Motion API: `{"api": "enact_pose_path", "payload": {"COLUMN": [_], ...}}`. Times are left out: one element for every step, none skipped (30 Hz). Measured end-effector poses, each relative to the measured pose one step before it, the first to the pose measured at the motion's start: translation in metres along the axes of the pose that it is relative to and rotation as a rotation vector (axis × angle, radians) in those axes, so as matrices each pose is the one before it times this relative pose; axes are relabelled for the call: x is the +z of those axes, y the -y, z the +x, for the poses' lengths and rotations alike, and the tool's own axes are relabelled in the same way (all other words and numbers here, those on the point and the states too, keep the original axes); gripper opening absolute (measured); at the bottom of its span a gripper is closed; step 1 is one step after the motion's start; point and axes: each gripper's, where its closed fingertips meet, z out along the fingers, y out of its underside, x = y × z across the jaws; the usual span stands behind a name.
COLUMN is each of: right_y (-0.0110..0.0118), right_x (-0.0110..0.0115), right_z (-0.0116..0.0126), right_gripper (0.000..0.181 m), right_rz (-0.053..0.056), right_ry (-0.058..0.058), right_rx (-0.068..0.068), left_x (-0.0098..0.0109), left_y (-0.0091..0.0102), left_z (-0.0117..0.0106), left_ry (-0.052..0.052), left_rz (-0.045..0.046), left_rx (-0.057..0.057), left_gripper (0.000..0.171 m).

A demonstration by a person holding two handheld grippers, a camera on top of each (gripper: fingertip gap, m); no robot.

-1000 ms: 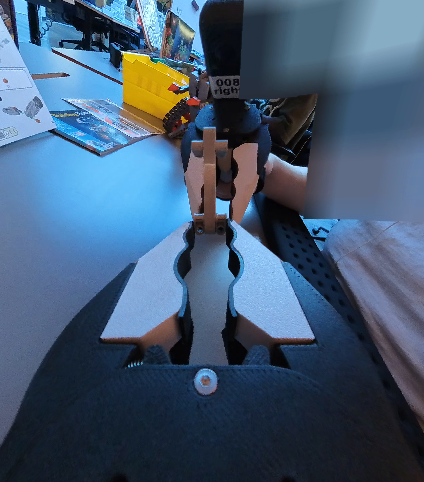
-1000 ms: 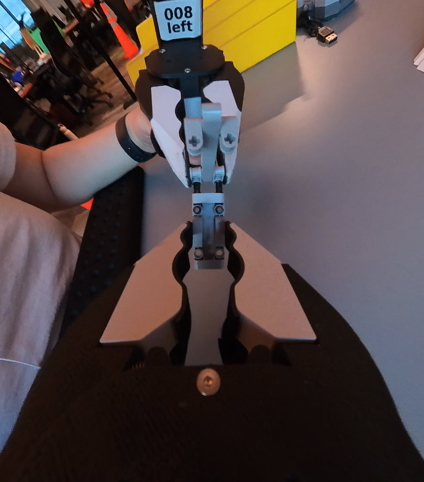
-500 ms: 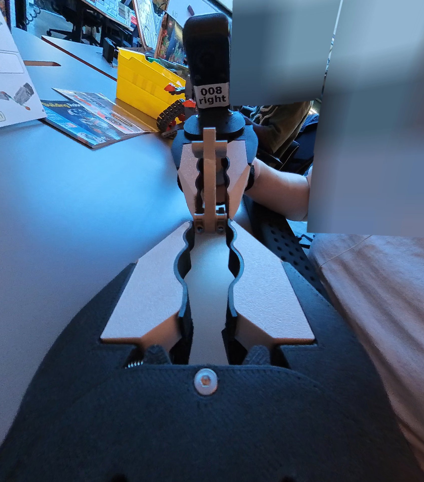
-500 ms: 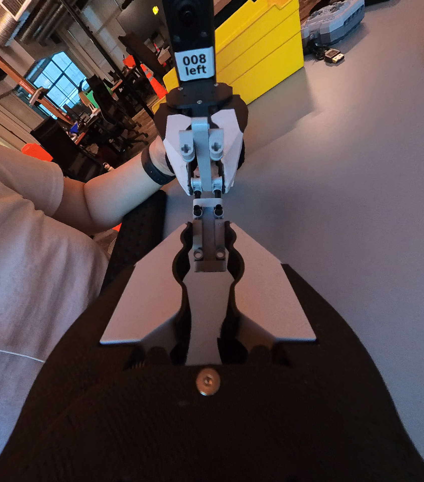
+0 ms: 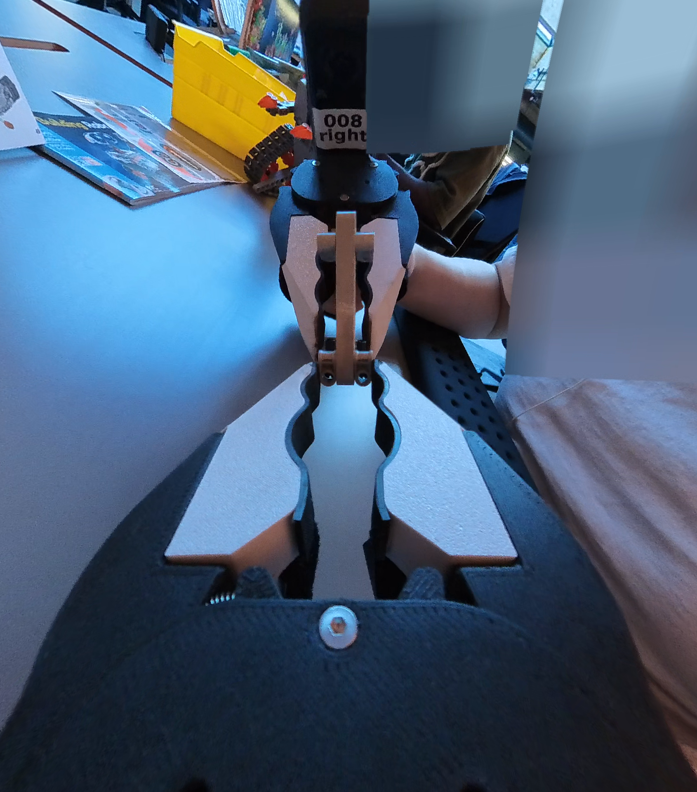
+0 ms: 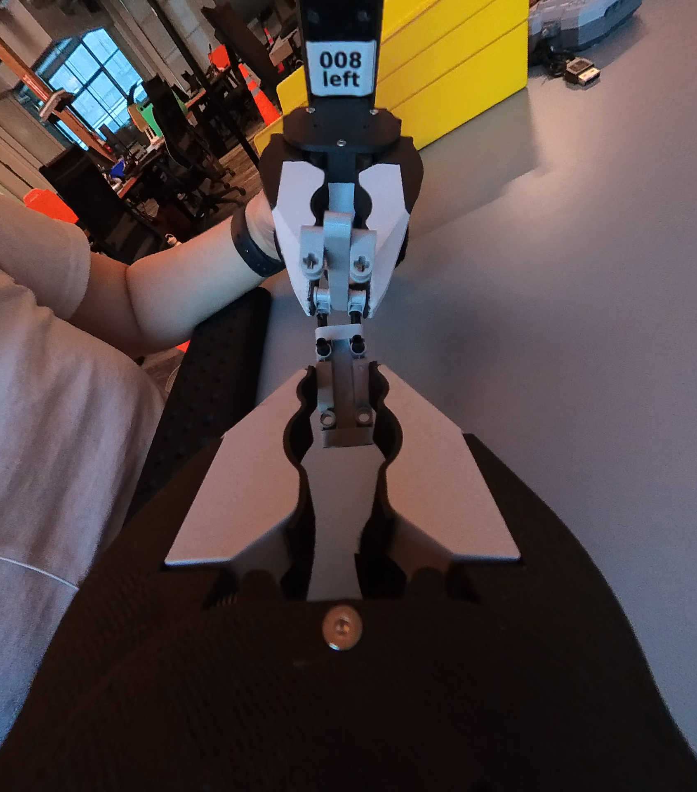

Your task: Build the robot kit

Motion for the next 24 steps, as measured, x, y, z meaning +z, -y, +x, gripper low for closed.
{"api": "enact_pose_path", "payload": {"right_y": [0.00069,0.00007,-0.00012,0.00034,0.00123,0.00137,0.00128,0.00125,0.00117,0.00059,0.00055,-0.00027,-0.00051,-0.00032,-0.00032,0.00033,0.00069,0.00037,-0.00015,0.00011,0.00044,0.00050,0.00009,-0.00021], "right_x": [-0.00001,0.00012,0.00025,0.00022,0.00019,-0.00007,-0.00020,-0.00034,-0.00026,-0.00017,0.00001,0.00030,0.00046,0.00029,-0.00001,0.00013,-0.00002,0.00004,-0.00015,-0.00016,-0.00026,-0.00006,0.00034,0.00025], "right_z": [-0.00062,-0.00009,0.00103,0.00123,0.00023,0.00030,0.00120,0.00047,-0.00002,0.00016,0.00044,-0.00024,-0.00109,-0.00046,-0.00031,-0.00130,-0.00100,-0.00086,-0.00079,-0.00064,0.00029,0.00028,-0.00048,0.00002], "right_gripper": [0.023,0.023,0.024,0.024,0.024,0.023,0.023,0.023,0.023,0.023,0.023,0.023,0.023,0.023,0.023,0.023,0.023,0.023,0.023,0.023,0.023,0.023,0.023,0.023], "right_rz": [0.0048,0.0029,-0.0002,0.0027,0.0078,0.0089,0.0084,0.0089,0.0075,0.0038,0.0035,-0.0018,-0.0038,-0.0029,-0.0038,-0.0008,0.0026,0.0021,-0.0018,-0.0004,0.0016,0.0037,0.0016,0.0009], "right_ry": [0.0062,0.0015,-0.0077,-0.0109,-0.0049,-0.0035,-0.0091,-0.0044,-0.0008,-0.0009,-0.0041,-0.0013,0.0041,-0.0002,-0.0032,0.0027,0.0034,0.0035,0.0042,0.0026,-0.0024,-0.0021,0.0052,0.0022], "right_rx": [0.0000,-0.0030,-0.0042,-0.0034,-0.0019,0.0031,0.0045,0.0044,0.0055,0.0046,0.0024,-0.0008,-0.0041,-0.0102,-0.0139,-0.0115,-0.0078,-0.0080,-0.0073,-0.0069,-0.0032,0.0026,0.0073,0.0073], "left_x": [-0.00048,-0.00021,0.00000,-0.00023,-0.00041,-0.00062,-0.00043,-0.00014,-0.00009,-0.00014,-0.00013,-0.00014,-0.00023,-0.00016,0.00002,-0.00023,-0.00031,-0.00020,0.00010,0.00022,-0.00001,-0.00013,-0.00029,-0.00023], "left_y": [0.00092,0.00060,0.00014,0.00054,0.00117,0.00124,0.00112,0.00126,0.00122,0.00088,0.00028,0.00000,-0.00021,-0.00010,-0.00022,0.00017,0.00062,0.00064,0.00018,0.00006,0.00014,0.00023,0.00012,-0.00008], "left_z": [0.00064,0.00046,-0.00048,-0.00126,-0.00066,-0.00039,-0.00103,-0.00080,-0.00032,-0.00016,-0.00034,-0.00014,0.00096,0.00098,0.00071,0.00140,0.00139,0.00130,0.00124,0.00098,0.00032,-0.00038,0.00034,0.00009], "left_ry": [-0.0068,-0.0059,0.0015,0.0064,0.0027,0.0010,0.0076,0.0079,0.0049,0.0034,0.0039,-0.0005,-0.0079,-0.0071,-0.0060,-0.0107,-0.0117,-0.0094,-0.0070,-0.0047,-0.0003,0.0018,-0.0013,0.0000], "left_rz": [0.00825,0.00514,0.00112,0.00367,0.00833,0.00831,0.00706,0.00742,0.00676,0.00449,0.00265,0.00153,0.00022,0.00012,0.00099,0.00333,0.00523,0.00437,0.00159,0.00045,0.00132,0.00232,0.00151,-0.00039], "left_rx": [-0.0052,-0.0054,-0.0045,-0.0026,-0.0022,-0.0023,-0.0008,0.0024,0.0037,0.0023,0.0012,-0.0037,-0.0068,-0.0058,-0.0064,-0.0065,-0.0060,-0.0013,0.0027,0.0036,0.0022,0.0011,0.0020,0.0018], "left_gripper": [0.021,0.021,0.021,0.021,0.021,0.021,0.021,0.021,0.021,0.021,0.021,0.021,0.021,0.021,0.021,0.021,0.021,0.021,0.021,0.021,0.021,0.021,0.021,0.021]}}
